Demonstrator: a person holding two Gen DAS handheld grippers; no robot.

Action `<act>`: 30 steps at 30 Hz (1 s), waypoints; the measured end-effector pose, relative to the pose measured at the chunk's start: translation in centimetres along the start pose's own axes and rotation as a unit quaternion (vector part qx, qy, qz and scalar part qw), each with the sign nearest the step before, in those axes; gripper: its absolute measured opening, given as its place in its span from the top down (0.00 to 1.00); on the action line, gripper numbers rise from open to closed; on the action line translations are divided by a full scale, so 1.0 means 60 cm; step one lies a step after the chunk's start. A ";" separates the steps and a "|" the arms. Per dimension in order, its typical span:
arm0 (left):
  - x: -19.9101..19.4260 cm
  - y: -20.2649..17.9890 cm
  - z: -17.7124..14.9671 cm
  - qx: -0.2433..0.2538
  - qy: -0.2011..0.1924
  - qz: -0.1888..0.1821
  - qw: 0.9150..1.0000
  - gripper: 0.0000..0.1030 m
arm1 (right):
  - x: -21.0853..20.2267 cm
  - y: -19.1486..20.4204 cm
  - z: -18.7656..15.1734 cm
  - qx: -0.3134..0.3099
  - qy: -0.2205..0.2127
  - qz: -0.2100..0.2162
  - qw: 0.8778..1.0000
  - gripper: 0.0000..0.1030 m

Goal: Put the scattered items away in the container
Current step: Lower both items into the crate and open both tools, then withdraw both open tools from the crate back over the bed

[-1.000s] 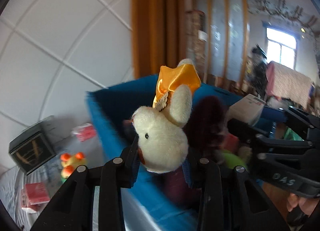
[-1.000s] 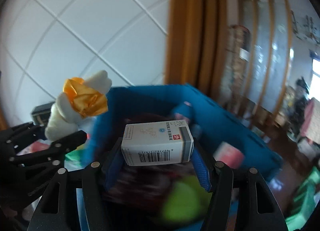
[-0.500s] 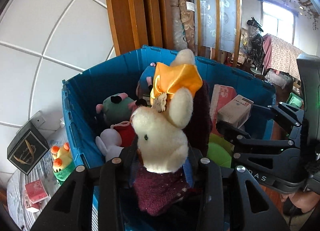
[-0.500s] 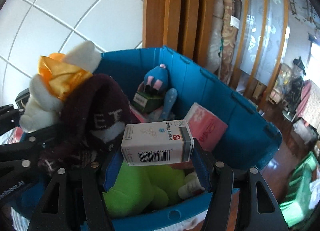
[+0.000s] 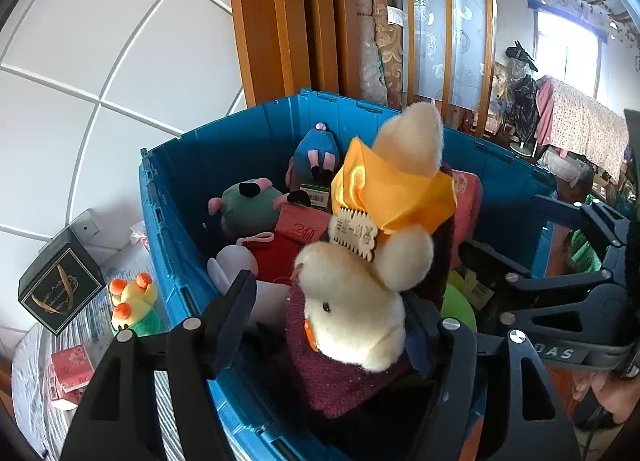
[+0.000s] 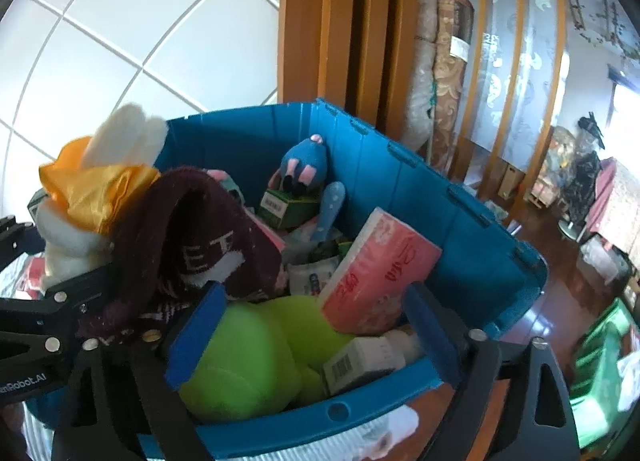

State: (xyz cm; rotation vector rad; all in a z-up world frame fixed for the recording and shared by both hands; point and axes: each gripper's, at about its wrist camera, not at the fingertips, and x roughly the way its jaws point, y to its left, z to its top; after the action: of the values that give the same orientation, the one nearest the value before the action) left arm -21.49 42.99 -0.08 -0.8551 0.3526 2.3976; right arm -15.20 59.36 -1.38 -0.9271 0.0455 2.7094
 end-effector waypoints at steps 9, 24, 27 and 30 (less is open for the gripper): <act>-0.027 0.030 -0.011 -0.015 -0.012 -0.001 1.000 0.34 | -0.043 0.018 0.015 0.000 -0.030 -0.012 0.999 0.00; -0.093 0.077 -0.049 -0.017 -0.038 -0.014 0.999 0.34 | -0.100 0.064 0.018 0.004 -0.060 -0.028 0.998 0.00; -0.107 0.090 -0.059 -0.018 -0.042 -0.017 0.999 0.34 | -0.116 0.079 0.015 0.006 -0.066 -0.033 0.997 0.00; -0.120 0.104 -0.070 -0.020 -0.044 -0.019 0.999 0.34 | -0.130 0.095 0.011 0.006 -0.070 -0.035 0.997 0.00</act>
State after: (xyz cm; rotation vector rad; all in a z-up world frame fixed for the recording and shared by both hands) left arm -18.49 33.18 1.70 -0.7636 0.2512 2.4050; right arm -11.20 52.04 3.52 -0.7202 0.0009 2.6972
